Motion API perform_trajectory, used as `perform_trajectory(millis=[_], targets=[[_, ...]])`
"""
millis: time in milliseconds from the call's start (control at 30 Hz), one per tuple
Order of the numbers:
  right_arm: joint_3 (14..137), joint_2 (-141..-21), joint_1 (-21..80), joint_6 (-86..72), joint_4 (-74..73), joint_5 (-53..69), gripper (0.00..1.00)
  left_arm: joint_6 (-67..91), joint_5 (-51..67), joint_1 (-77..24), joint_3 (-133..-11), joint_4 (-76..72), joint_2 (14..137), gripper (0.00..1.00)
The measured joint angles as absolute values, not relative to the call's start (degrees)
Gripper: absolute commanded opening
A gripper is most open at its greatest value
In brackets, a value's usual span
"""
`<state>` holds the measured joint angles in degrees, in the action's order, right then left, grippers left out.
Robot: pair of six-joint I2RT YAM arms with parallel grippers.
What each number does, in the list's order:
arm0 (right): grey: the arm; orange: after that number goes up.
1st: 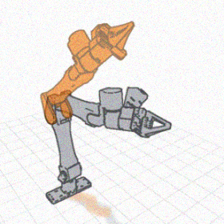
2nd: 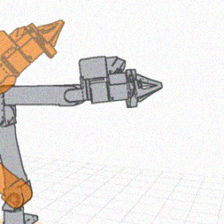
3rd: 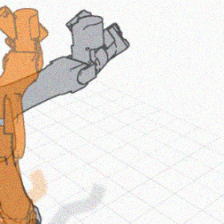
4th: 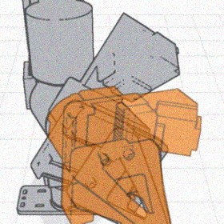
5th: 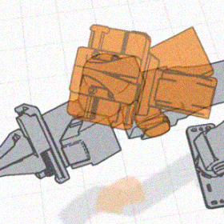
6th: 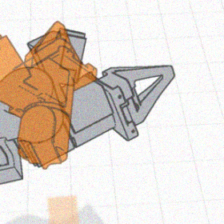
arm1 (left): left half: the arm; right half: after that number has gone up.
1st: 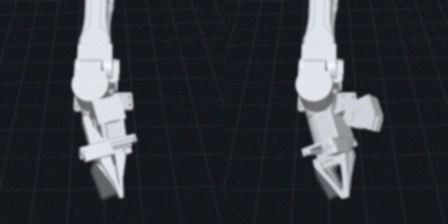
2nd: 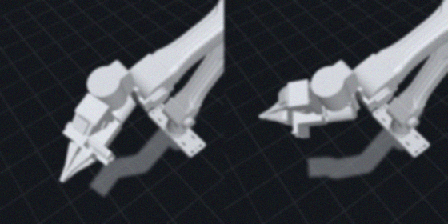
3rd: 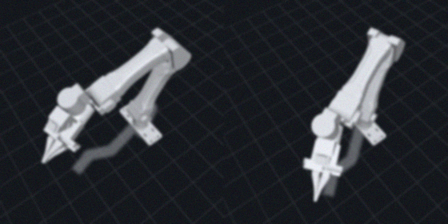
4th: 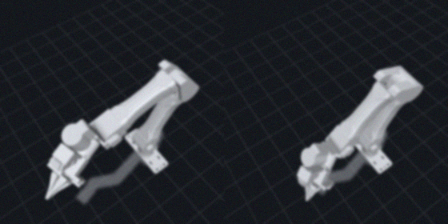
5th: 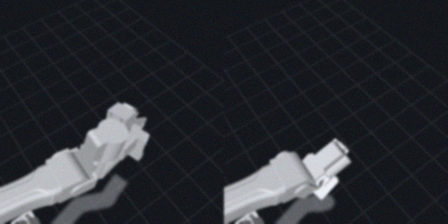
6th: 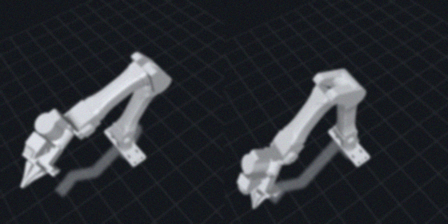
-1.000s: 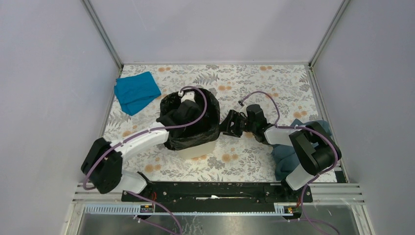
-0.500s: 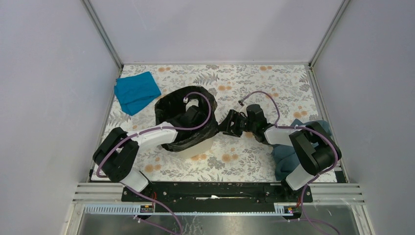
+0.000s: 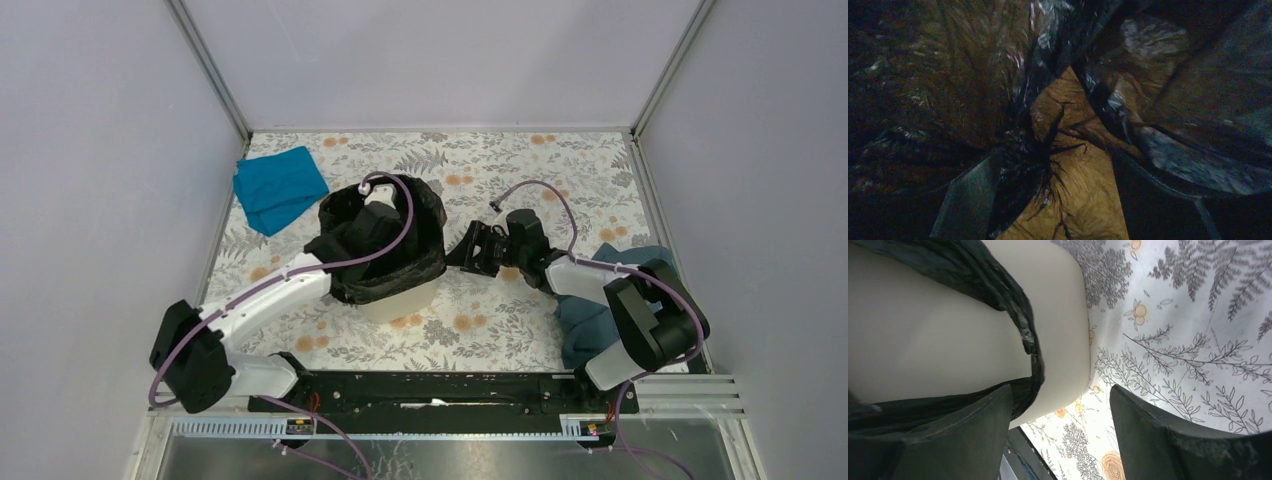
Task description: Put the trash bags into the trash bin
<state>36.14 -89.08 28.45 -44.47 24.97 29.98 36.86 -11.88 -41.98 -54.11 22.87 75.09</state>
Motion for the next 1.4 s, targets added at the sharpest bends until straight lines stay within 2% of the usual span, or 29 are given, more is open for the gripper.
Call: perform_trajectory(millis=[233,500,667,900,1200,1400], targets=[[37.67,-85.17,26.83,-41.82,20.43,27.38,0.87,34.94,-9.87,-41.89,-59.18,30.39,68.10,0.95],[41.60,-84.47,26.09,-40.34,15.38,25.39,0.87,31.94,-9.80,-41.89,-68.64,35.05,62.89,0.99],[46.52,-87.66,26.09,-40.10,15.46,25.98,0.88,29.23,-9.58,-41.87,-69.12,36.95,57.12,0.99],[51.29,-95.24,26.61,-42.48,16.60,26.04,0.88,23.88,-10.79,-41.87,-75.94,36.21,47.51,0.99],[51.55,-102.91,36.16,-57.39,27.59,21.58,0.88,21.58,-11.20,-41.82,-77.10,36.40,42.81,0.99],[51.33,-103.88,41.10,-63.42,31.44,15.97,0.89,21.39,-11.14,-41.82,-75.92,36.82,41.34,0.99]])
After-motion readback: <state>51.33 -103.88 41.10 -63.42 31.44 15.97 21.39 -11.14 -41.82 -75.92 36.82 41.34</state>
